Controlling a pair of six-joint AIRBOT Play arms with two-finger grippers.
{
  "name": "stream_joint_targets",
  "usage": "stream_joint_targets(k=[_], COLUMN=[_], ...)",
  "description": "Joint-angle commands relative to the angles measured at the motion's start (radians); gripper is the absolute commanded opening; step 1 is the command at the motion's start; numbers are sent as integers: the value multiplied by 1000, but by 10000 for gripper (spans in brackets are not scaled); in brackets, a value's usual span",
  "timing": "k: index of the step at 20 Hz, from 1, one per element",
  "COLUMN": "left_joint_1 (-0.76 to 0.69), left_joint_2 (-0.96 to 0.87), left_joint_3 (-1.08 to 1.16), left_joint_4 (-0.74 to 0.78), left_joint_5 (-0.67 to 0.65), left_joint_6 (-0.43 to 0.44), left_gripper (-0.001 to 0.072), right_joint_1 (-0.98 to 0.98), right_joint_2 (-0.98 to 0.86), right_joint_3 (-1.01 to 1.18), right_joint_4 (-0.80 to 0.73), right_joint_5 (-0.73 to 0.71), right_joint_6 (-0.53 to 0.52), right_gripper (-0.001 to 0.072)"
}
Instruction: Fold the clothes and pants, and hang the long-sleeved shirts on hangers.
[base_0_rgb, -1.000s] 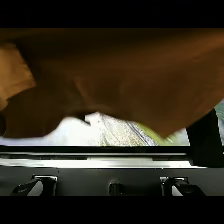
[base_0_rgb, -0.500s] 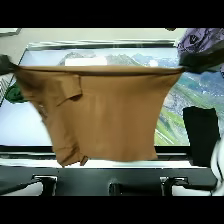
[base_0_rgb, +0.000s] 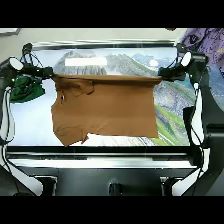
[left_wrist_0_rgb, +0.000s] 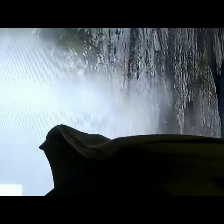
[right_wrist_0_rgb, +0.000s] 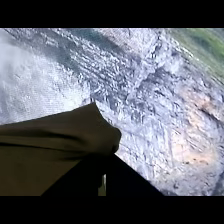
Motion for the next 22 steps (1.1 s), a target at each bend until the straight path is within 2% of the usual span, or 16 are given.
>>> stream_joint_targets(k=[1, 4, 10, 13, 22], left_joint_1=[1, 6, 13, 13, 2], left_joint_2=[-59, -64, -75, -85, -124], left_joint_3=[48, 34, -26, -26, -26], left_joint_4=[0, 4, 19, 39, 52], left_joint_5=[57, -34, -289, -380, -422], left_joint_6=[4, 4, 18, 19, 19], left_gripper=[17, 18, 18, 18, 20], right_joint_1=[-1, -1, -1, -1, 10], right_joint_2=[-21, -32, -103, -143, -177], right_joint_3=[2, 2, 2, 2, -14], right_joint_4=[11, 18, 46, 67, 128], right_joint_5=[-84, 0, 295, 378, 428], right_joint_6=[14, 14, 13, 13, 10], right_gripper=[26, 26, 27, 27, 28])
